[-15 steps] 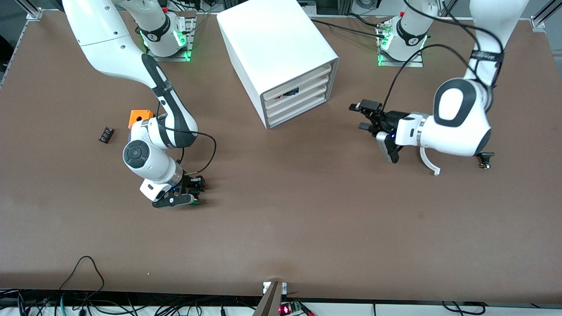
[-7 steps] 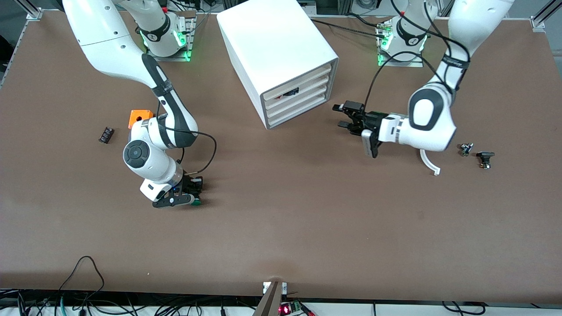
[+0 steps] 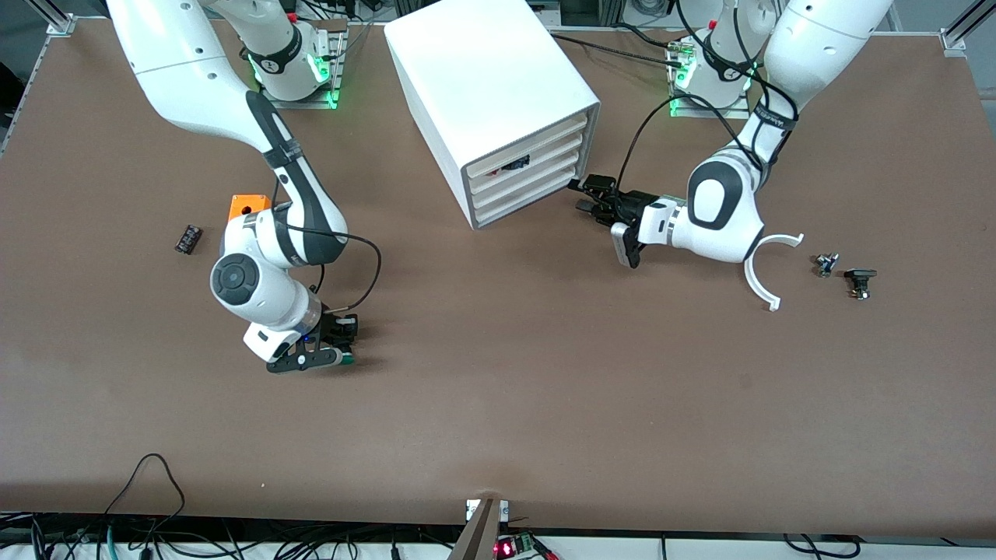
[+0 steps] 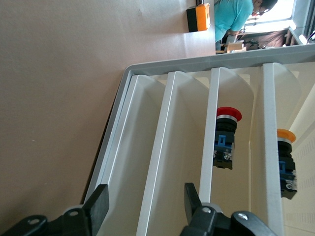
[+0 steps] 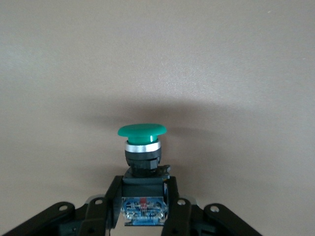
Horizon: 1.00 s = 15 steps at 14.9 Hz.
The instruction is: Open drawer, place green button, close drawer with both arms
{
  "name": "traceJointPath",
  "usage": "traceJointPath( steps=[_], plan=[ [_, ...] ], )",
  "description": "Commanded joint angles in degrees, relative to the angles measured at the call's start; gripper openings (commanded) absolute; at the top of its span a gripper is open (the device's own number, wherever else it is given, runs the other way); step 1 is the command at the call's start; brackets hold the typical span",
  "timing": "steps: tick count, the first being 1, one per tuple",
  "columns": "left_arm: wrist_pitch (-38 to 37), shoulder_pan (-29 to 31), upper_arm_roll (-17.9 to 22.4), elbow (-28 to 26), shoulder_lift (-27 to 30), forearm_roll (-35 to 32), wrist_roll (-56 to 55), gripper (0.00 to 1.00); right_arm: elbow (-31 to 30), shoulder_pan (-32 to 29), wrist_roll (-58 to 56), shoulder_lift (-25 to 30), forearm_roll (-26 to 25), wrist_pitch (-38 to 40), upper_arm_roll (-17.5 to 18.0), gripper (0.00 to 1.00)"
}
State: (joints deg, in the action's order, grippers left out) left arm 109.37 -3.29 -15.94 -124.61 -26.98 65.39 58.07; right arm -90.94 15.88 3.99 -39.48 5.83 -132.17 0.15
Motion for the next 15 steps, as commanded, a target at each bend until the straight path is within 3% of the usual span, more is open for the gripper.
traceJointPath(
  steps=[1,5,6,10,14,15],
  plan=[
    [1.11,-0.05,-1.02,-2.64,-1.49,6.48,5.81,0.69,6.28,0.2,2.51,0.98,0.67,9.53,-0.41,0.0],
    [1.11,-1.11,-1.2,-4.32,-3.08,10.63,8.81,0.69,11.03,0.03,5.41,2.56,0.58,17.1,-0.59,0.0],
    [1.02,-1.54,-1.29,-4.58,-3.25,10.81,9.16,0.64,12.18,0.03,6.37,2.74,0.41,19.03,-0.59,0.0],
    [1.02,-2.95,-1.29,-5.99,-3.87,13.0,10.66,0.61,18.68,0.03,10.51,2.83,0.14,28.17,-0.76,0.0],
    [0.93,-3.48,-1.37,-6.17,-4.84,13.53,11.54,0.51,25.0,-0.06,10.87,2.83,0.14,35.91,-1.73,0.0],
    [0.76,-3.83,-1.29,-6.34,-4.84,13.8,11.71,0.44,26.5,-0.06,11.56,2.83,0.14,37.84,-1.9,0.0]
  ],
)
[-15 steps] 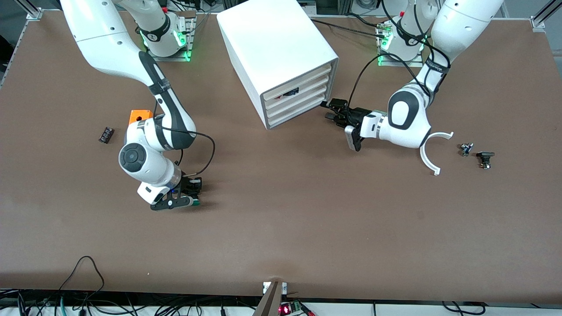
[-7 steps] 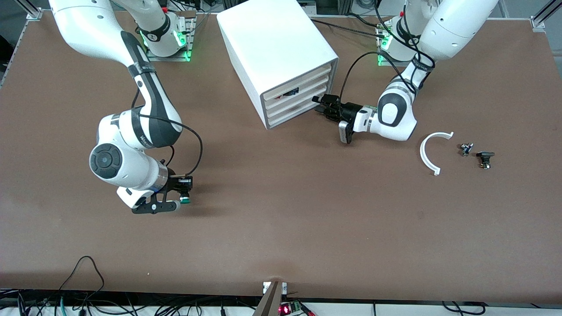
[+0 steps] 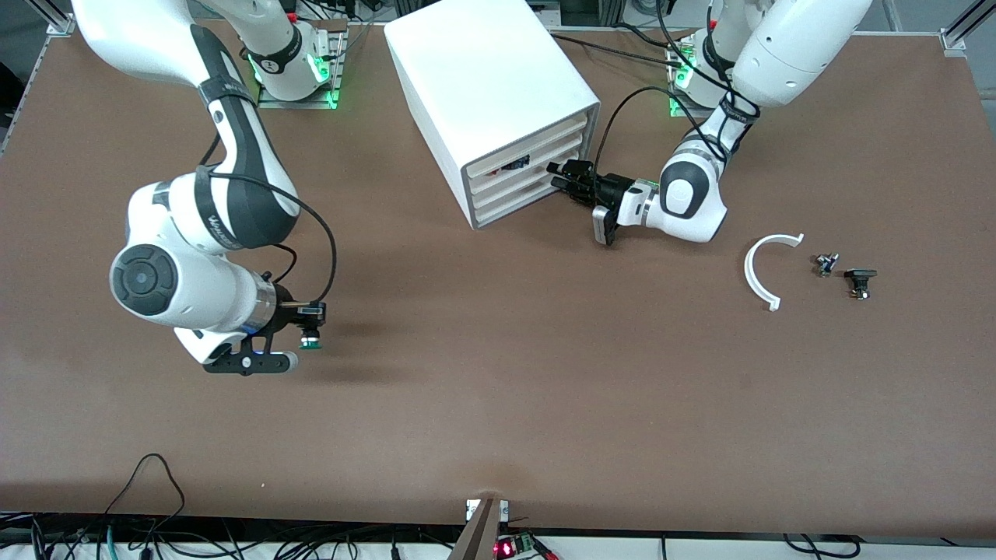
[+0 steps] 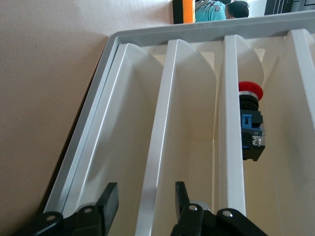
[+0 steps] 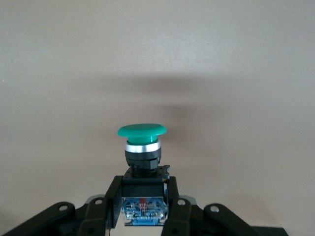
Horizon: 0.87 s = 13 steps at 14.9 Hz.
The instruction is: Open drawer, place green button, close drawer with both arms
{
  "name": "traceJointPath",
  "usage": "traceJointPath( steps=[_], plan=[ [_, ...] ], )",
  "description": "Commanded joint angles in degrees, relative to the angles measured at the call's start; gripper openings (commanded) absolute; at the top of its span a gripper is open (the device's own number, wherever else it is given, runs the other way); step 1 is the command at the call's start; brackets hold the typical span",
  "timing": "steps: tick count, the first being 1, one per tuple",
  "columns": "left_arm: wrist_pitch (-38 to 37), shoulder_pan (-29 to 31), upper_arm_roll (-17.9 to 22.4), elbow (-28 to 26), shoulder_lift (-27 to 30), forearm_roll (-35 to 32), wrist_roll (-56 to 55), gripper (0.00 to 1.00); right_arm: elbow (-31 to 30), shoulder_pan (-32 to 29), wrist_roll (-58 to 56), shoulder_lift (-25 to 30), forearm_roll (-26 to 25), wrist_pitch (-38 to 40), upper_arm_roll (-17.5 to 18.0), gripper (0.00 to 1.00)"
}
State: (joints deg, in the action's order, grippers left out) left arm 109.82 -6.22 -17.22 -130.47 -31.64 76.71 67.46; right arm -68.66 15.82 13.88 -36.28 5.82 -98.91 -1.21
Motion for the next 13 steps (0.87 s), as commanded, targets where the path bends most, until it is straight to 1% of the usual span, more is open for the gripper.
traceJointPath(
  steps=[1,3,5,10,13],
  plan=[
    [0.3,-1.42,-0.01,-0.48,-0.17,2.57,2.5,0.37,5.63,0.0,2.98,-0.37,0.24,6.34,-0.63,0.0],
    [0.31,-1.78,-0.01,-0.48,-0.26,2.57,2.59,0.2,7.39,0.26,4.66,-0.37,0.24,9.33,-0.55,0.0],
    [0.3,-1.78,-0.01,-0.48,-0.53,2.57,2.59,0.0,9.23,0.44,7.11,-0.28,0.24,12.5,-0.28,0.0],
    [-0.13,-0.9,0.08,-0.05,-0.35,2.48,2.16,0.0,15.12,1.58,13.09,0.07,0.33,18.66,-0.11,0.0],
    [-0.22,0.77,0.26,1.7,-0.26,1.69,1.63,0.0,15.4,3.07,18.45,1.39,0.51,18.84,-0.1,0.0]
  ],
)
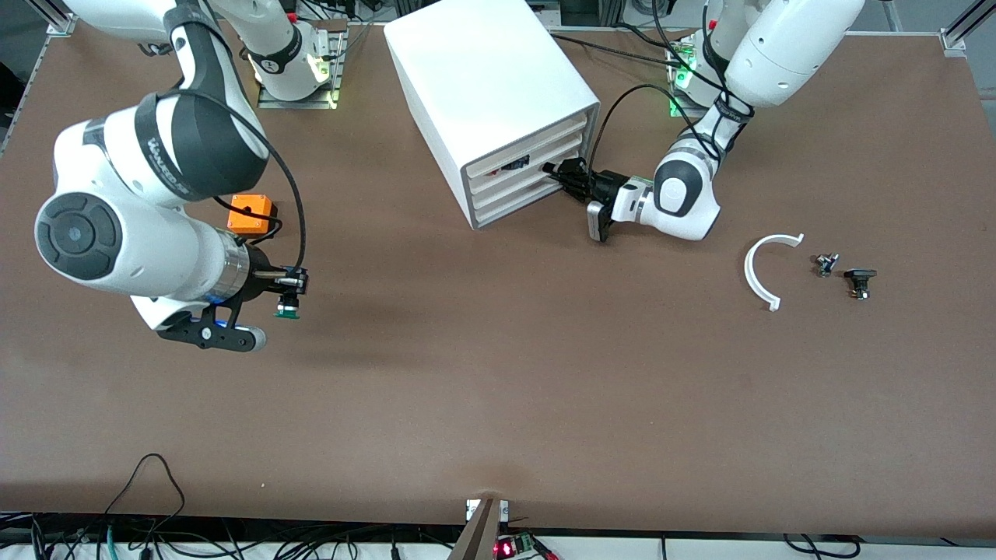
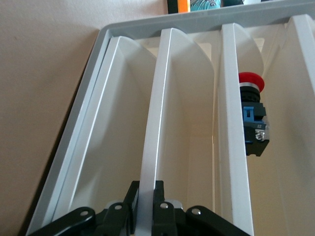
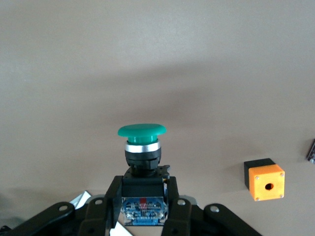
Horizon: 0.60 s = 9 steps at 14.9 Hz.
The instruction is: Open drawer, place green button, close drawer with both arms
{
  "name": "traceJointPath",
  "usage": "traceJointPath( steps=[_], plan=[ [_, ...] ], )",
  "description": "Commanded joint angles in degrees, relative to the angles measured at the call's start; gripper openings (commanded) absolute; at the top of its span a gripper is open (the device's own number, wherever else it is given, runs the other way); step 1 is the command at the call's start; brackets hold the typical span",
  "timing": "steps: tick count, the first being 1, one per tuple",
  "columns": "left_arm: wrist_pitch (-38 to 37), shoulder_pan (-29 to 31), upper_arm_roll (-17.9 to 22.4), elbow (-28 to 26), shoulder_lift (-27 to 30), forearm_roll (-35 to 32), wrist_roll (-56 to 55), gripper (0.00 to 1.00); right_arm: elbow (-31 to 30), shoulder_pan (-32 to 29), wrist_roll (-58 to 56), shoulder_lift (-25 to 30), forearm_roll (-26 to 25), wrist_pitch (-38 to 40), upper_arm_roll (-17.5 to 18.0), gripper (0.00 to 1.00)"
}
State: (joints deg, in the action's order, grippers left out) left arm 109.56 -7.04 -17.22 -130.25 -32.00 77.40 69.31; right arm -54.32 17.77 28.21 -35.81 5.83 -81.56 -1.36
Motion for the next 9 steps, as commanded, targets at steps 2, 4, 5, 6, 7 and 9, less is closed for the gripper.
traceJointPath(
  steps=[2,4,5,6,7,9],
  plan=[
    [-0.05,2.64,0.44,2.63,0.1,0.64,-0.75,0.0,1.06,2.7,9.38,1.62,0.58,1.05,0.13,0.0],
    [-0.05,3.0,0.87,4.03,0.01,-0.58,-1.1,0.0,1.15,5.16,15.88,1.62,0.59,0.17,0.13,0.0],
    [-0.05,3.26,1.14,5.52,-0.08,-2.85,-2.67,0.0,1.06,6.13,19.3,1.62,0.67,-0.53,0.21,0.0],
    [-0.14,4.22,1.31,6.84,0.01,-6.09,-5.64,0.0,1.06,7.44,23.34,1.62,0.67,-1.32,0.22,0.0],
    [-0.23,5.19,1.14,8.77,0.01,-9.34,-8.72,0.0,1.06,8.93,27.65,1.62,0.67,-2.63,0.22,0.0],
    [-3.11,5.9,1.4,12.37,-0.08,-14.28,-13.74,0.0,1.06,11.75,34.42,1.45,0.67,-5.79,0.57,0.0]
  ],
)
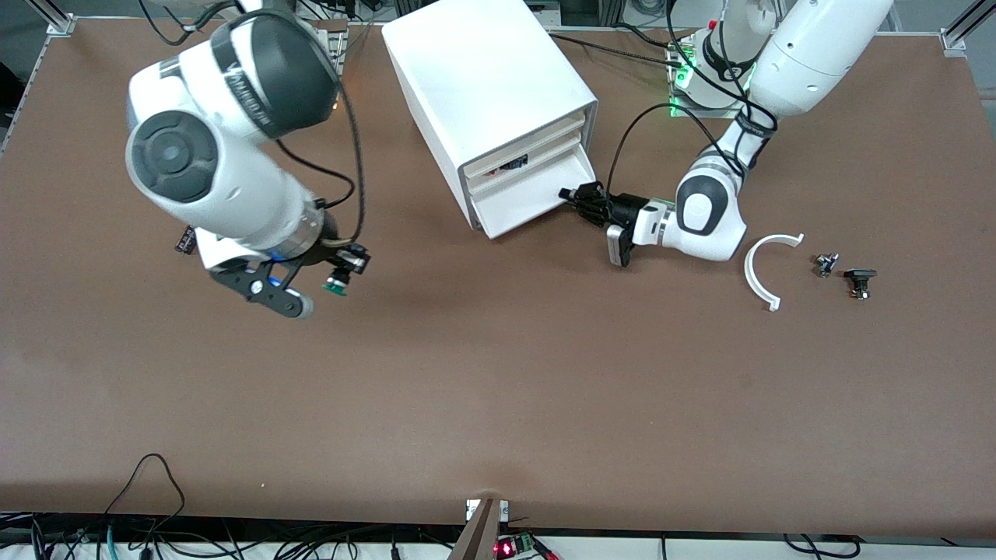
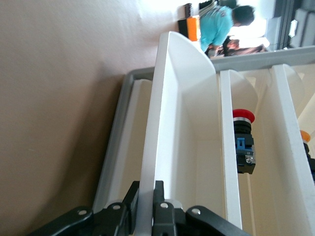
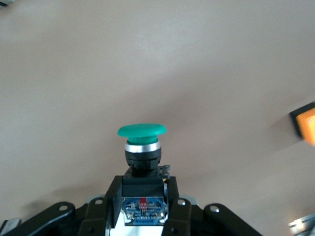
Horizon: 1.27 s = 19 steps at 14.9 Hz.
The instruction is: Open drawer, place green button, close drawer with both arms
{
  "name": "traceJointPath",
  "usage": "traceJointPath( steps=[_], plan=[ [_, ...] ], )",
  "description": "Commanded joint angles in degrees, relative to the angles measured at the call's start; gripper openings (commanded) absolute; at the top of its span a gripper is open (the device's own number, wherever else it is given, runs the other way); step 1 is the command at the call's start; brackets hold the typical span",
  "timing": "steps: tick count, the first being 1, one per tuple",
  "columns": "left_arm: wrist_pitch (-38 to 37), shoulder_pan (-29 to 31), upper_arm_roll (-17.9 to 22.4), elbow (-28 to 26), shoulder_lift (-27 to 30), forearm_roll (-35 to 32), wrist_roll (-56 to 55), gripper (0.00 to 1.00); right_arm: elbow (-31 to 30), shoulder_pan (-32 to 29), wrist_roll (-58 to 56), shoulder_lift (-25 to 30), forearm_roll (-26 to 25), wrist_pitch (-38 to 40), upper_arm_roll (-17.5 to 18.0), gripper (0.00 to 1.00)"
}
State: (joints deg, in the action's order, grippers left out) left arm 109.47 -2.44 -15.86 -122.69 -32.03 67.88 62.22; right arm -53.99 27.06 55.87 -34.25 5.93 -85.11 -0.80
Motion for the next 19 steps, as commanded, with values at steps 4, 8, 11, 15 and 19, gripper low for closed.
traceJointPath(
  steps=[4,8,11,15,19],
  plan=[
    [-7.15,6.12,0.04,13.68,-4.16,-13.28,-10.8,0.0,0.56,8.96,21.71,-3.01,0.22,-9.09,0.01,0.0],
    [-9.19,8.5,0.04,19.59,-8.67,-18.48,-10.98,0.0,0.47,13.88,32.18,-6.08,-0.13,-14.19,-0.34,0.0],
    [-9.19,8.59,0.12,19.86,-8.84,-18.66,-10.98,0.0,0.38,16.87,38.5,-8.63,-1.71,-18.5,-0.34,0.0],
    [-9.19,8.85,0.91,20.39,-8.58,-18.75,-10.8,1.0,0.38,20.91,47.38,-12.67,-3.46,-25.87,-0.43,0.0],
    [-11.37,10.0,0.92,22.04,-8.05,-20.59,-11.5,1.0,0.38,23.99,54.6,-17.33,-5.05,-32.91,-0.43,0.0]
  ],
)
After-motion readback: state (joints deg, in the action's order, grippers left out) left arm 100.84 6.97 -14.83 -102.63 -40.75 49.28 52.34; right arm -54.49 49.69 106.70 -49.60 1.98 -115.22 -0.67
